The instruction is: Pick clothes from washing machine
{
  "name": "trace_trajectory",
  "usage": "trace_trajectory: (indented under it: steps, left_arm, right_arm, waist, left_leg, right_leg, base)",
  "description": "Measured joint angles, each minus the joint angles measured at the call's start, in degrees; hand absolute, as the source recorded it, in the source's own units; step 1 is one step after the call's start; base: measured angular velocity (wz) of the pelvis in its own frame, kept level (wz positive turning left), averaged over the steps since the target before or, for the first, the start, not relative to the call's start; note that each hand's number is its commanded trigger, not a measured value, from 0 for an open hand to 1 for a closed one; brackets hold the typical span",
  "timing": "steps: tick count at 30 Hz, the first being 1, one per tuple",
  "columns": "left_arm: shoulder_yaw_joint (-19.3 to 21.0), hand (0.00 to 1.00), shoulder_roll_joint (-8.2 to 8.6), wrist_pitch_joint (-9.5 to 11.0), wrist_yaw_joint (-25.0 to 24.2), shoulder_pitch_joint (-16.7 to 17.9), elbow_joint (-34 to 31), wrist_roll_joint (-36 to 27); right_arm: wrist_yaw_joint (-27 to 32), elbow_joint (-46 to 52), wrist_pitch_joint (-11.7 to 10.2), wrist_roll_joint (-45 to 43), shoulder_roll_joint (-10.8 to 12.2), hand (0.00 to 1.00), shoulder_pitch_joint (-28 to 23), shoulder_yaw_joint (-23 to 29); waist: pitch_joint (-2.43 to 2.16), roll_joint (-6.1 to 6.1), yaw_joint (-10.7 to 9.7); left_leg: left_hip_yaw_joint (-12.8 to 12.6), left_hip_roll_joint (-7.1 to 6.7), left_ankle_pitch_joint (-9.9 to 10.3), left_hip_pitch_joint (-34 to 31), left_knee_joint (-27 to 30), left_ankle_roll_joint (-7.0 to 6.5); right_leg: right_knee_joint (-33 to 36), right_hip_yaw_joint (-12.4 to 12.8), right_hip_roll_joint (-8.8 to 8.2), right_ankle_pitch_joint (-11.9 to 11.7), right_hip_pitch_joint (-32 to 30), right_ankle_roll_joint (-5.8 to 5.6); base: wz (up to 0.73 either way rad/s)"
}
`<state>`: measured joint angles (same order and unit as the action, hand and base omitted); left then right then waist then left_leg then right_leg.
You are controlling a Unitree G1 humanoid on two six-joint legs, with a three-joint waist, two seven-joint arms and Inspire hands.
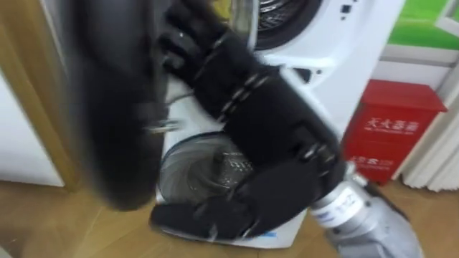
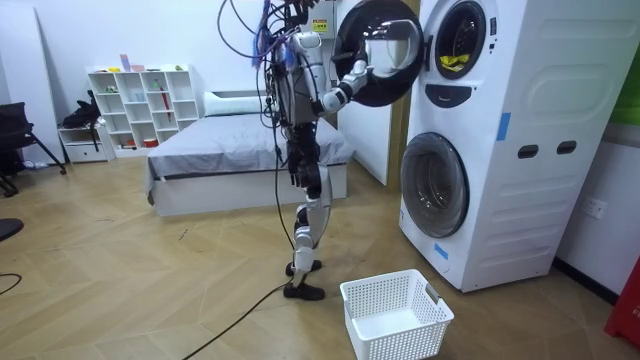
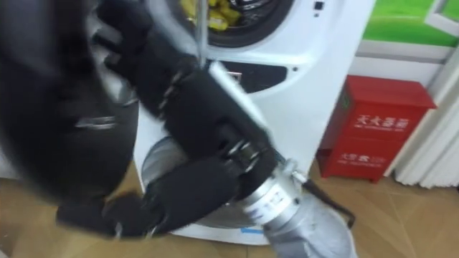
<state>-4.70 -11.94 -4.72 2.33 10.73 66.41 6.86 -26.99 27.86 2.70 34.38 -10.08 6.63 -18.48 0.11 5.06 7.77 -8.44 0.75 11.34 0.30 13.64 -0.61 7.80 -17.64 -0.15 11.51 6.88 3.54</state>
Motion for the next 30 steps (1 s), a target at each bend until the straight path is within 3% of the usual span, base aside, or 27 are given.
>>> trace_trajectory:
  steps: [1,4,10,18,20,21,30]
  left_arm:
    - [0.0,0.0,0.0,0.0,0.0,-0.1,0.0,0.0]
    - [0.0,0.0,0.02,0.0,0.0,-0.1,0.0,0.0]
    - [0.0,0.0,0.08,0.0,0.6,-1.0,0.1,0.0]
    - [0.0,0.0,0.13,0.0,1.0,-0.7,0.0,-0.4]
    - [0.0,0.0,0.13,0.0,1.0,0.0,0.0,-0.5]
    - [0.0,0.0,0.13,0.0,1.0,0.1,0.0,-0.5]
    - [0.1,0.0,0.34,0.0,1.1,1.4,0.0,-0.3]
  right_arm:
    - [-0.6,0.0,0.2,0.0,-0.3,0.0,0.0,-0.3]
    - [-1.8,0.0,0.6,-0.6,-1.1,0.0,0.0,-0.4]
    - [-2.8,-0.1,1.0,-1.0,-1.3,0.0,0.1,-0.5]
    - [-3.9,-0.1,1.3,-1.8,-1.3,0.0,0.1,-1.7]
    - [-4.0,-0.1,2.2,-3.3,-1.3,0.0,0.1,-1.7]
    - [-4.0,-0.1,2.4,-3.4,-1.3,0.0,0.1,-1.7]
    - [-1.4,-0.1,2.4,-3.5,-2.0,0.0,-0.2,-0.2]
  waist:
    - [0.27,0.0,0.0]
    - [0.39,-0.15,0.4]
    - [1.23,-1.42,0.4]
    - [0.93,-1.34,0.7]
    - [0.27,-1.24,0.7]
    - [0.19,-1.22,0.8]
    - [0.12,-1.84,0.4]
  left_leg:
    - [0.5,-0.29,0.1,-0.1,0.0,-0.11]
    - [1.0,-0.55,0.2,-0.5,0.0,-0.34]
    - [2.2,-0.68,0.4,-0.5,-0.2,-0.56]
    - [2.3,-0.65,0.4,-0.6,-0.6,-0.53]
    - [2.3,-0.68,0.4,-0.5,-0.6,-0.53]
    - [2.3,-0.67,0.4,-0.4,-0.6,-0.53]
    - [1.7,-0.63,0.4,0.3,-0.9,-0.54]
  right_leg:
    - [0.0,0.0,-0.02,0.1,0.0,-0.11]
    - [-0.1,-0.8,-0.33,0.2,0.0,-0.35]
    - [0.9,-1.2,-0.52,0.2,0.0,-0.65]
    - [1.0,-1.4,-0.54,0.3,0.0,-0.91]
    - [1.0,-1.4,-0.57,0.3,0.0,-0.92]
    - [1.1,-1.4,-0.58,0.3,0.0,-0.92]
    - [1.1,-1.1,-0.63,0.4,0.4,-1.01]
  base:
    - [0.21]
    - [0.14]
    - [0.11]
    - [0.03]
    - [0.0]
    - [0.0]
    - [-0.03]
